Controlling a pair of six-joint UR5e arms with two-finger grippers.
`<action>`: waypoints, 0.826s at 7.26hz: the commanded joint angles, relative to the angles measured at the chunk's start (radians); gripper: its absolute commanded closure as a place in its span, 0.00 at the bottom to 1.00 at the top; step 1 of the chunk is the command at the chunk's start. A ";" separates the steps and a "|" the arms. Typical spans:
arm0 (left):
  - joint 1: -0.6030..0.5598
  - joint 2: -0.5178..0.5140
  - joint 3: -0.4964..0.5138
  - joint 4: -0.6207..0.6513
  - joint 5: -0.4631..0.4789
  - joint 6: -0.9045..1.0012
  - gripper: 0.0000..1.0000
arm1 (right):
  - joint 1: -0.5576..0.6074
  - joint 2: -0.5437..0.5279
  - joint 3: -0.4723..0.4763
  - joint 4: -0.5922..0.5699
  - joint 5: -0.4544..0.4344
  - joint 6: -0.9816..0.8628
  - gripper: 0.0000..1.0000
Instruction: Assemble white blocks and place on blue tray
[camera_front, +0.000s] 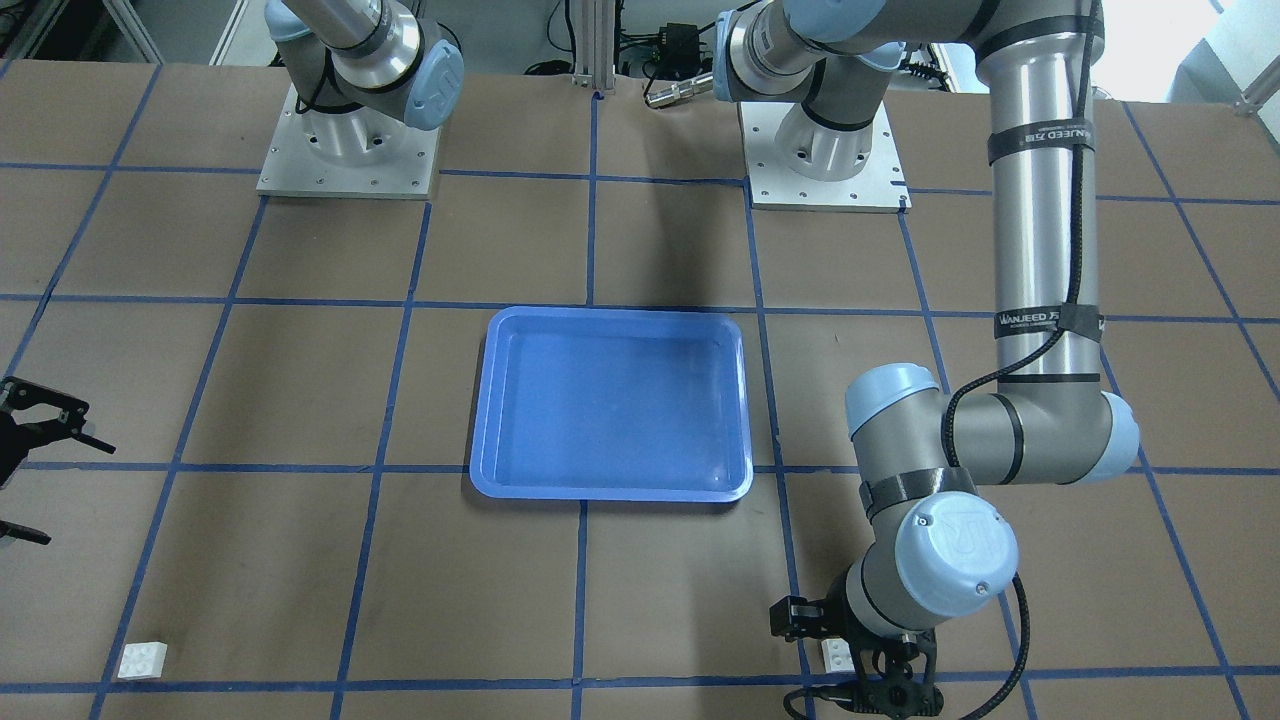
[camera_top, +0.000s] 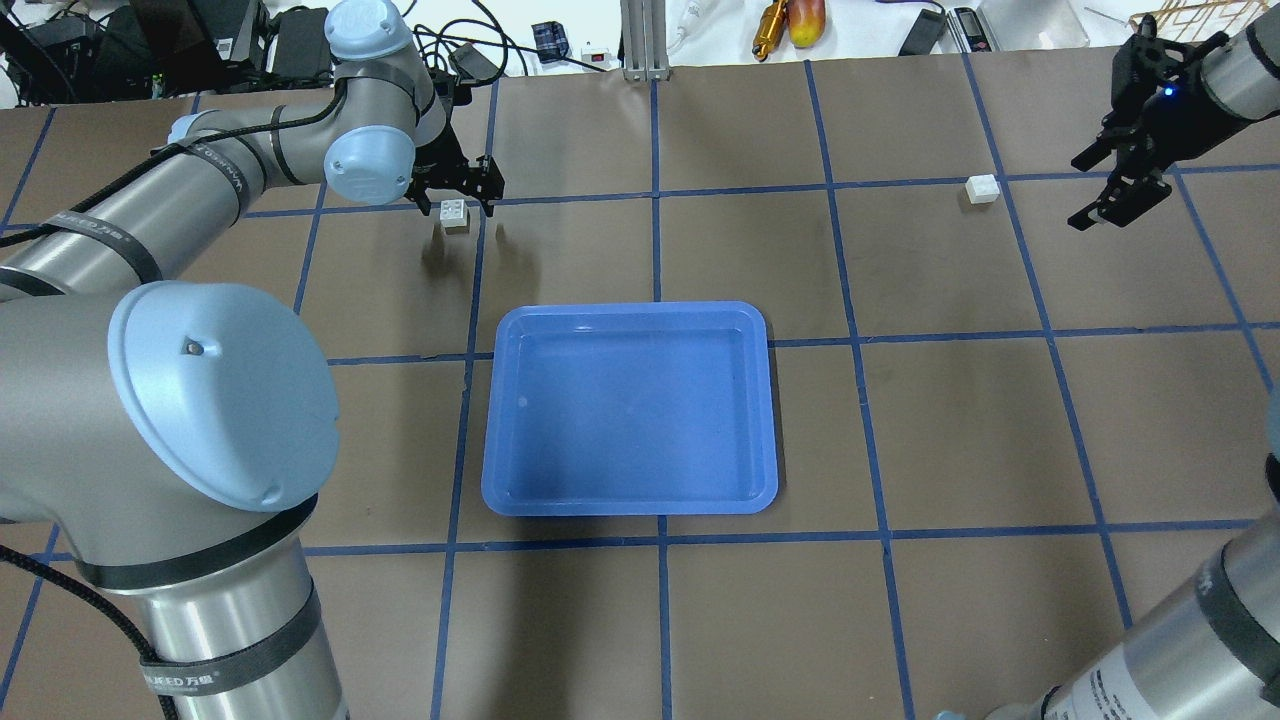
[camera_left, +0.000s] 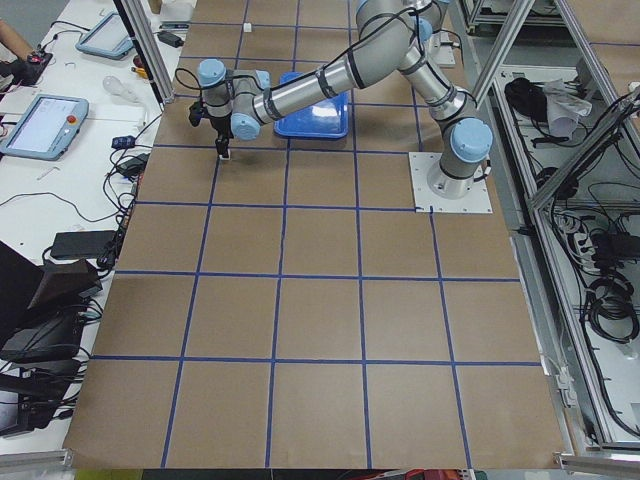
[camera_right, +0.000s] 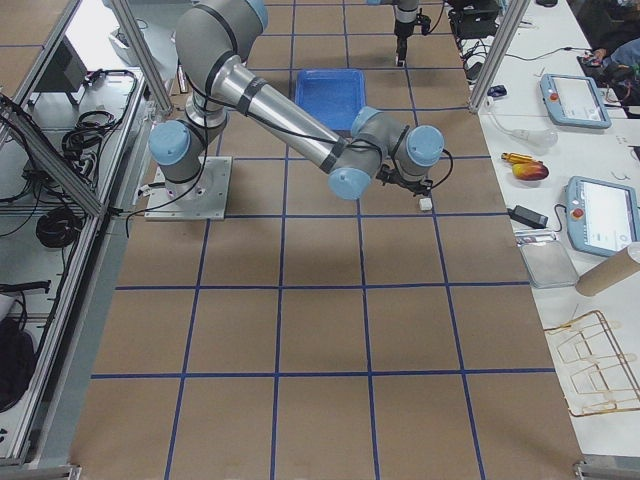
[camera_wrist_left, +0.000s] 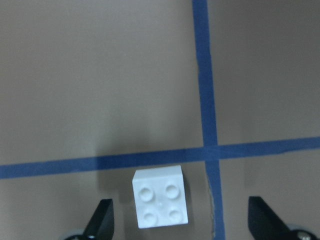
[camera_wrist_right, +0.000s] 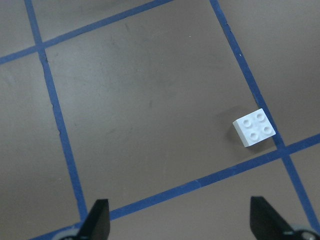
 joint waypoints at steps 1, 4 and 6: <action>0.003 -0.014 0.014 0.005 0.002 0.002 0.27 | 0.000 0.087 -0.046 -0.042 0.035 -0.177 0.04; 0.021 -0.010 0.006 0.002 -0.003 0.016 0.60 | 0.000 0.182 -0.122 -0.045 0.035 -0.181 0.04; 0.022 0.007 0.003 -0.009 -0.001 0.015 0.79 | 0.001 0.267 -0.239 -0.025 0.036 -0.204 0.05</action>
